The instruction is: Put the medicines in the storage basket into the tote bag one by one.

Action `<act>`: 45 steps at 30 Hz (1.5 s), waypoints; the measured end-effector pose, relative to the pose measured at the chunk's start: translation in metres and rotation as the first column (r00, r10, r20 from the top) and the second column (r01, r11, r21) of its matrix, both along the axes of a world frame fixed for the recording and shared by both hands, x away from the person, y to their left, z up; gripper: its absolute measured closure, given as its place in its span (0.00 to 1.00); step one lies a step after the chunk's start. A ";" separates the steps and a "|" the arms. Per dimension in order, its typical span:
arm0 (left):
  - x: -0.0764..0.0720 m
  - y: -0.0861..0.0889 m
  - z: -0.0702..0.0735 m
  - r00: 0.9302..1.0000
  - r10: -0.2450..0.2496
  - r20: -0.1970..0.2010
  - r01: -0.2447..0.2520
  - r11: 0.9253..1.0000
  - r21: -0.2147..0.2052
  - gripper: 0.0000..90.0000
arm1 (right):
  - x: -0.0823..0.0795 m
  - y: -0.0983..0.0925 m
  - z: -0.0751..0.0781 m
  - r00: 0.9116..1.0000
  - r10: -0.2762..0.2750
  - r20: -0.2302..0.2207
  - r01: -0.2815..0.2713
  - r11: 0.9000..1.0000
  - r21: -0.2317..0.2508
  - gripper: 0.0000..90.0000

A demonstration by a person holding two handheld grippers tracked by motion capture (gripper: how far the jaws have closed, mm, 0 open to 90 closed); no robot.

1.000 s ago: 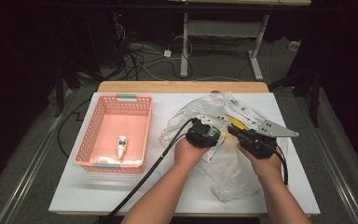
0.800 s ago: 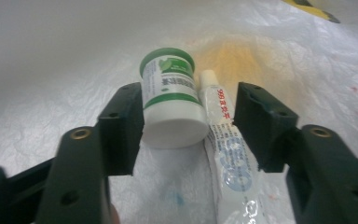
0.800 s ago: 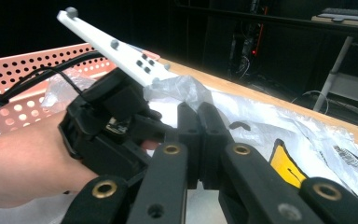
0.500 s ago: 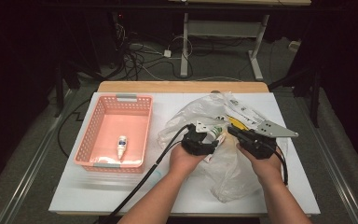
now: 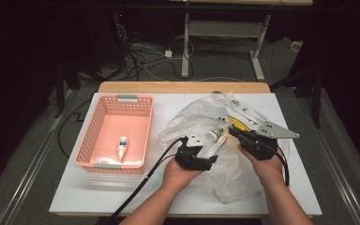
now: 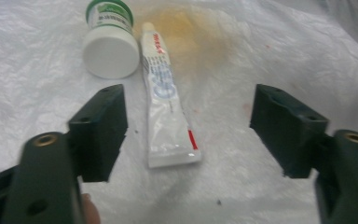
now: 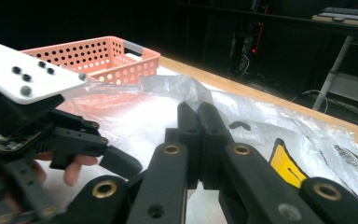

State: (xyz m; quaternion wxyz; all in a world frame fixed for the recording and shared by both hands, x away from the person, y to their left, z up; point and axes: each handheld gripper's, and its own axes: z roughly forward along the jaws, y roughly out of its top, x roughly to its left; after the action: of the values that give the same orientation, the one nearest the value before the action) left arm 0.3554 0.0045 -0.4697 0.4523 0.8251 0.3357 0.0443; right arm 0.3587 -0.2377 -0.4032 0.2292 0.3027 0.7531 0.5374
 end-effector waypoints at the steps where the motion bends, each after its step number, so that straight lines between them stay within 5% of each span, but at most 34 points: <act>1: -0.002 0.001 0.001 1.000 -0.008 -0.002 0.008 1.000 -0.003 0.24 | 0.000 0.000 0.000 1.000 0.000 0.001 0.000 1.000 -0.001 1.00; 7: -0.017 0.007 0.009 1.000 -0.020 0.010 0.020 0.999 -0.031 0.15 | -0.001 0.000 0.000 1.000 -0.002 -0.001 0.002 1.000 -0.001 1.00; 11: -0.022 0.013 0.014 1.000 -0.022 -0.007 0.022 0.999 -0.039 0.00 | -0.001 0.000 0.000 1.000 0.002 0.000 -0.002 1.000 0.000 1.00; 29: -0.047 0.063 0.036 0.998 0.032 0.050 -0.032 0.999 -0.001 0.00 | -0.001 0.001 -0.001 1.000 -0.001 -0.004 0.001 1.000 -0.005 1.00; 45: -0.049 0.105 0.043 0.994 0.105 0.037 -0.105 0.994 0.002 0.00 | 0.000 0.000 -0.002 1.000 -0.004 -0.009 0.004 1.000 -0.005 1.00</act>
State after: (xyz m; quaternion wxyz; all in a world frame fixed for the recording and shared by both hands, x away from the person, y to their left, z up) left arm 0.3067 0.1098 -0.4264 0.4536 0.8063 0.3701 0.0841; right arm 0.3584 -0.2373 -0.4052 0.2278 0.3061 0.7548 0.5336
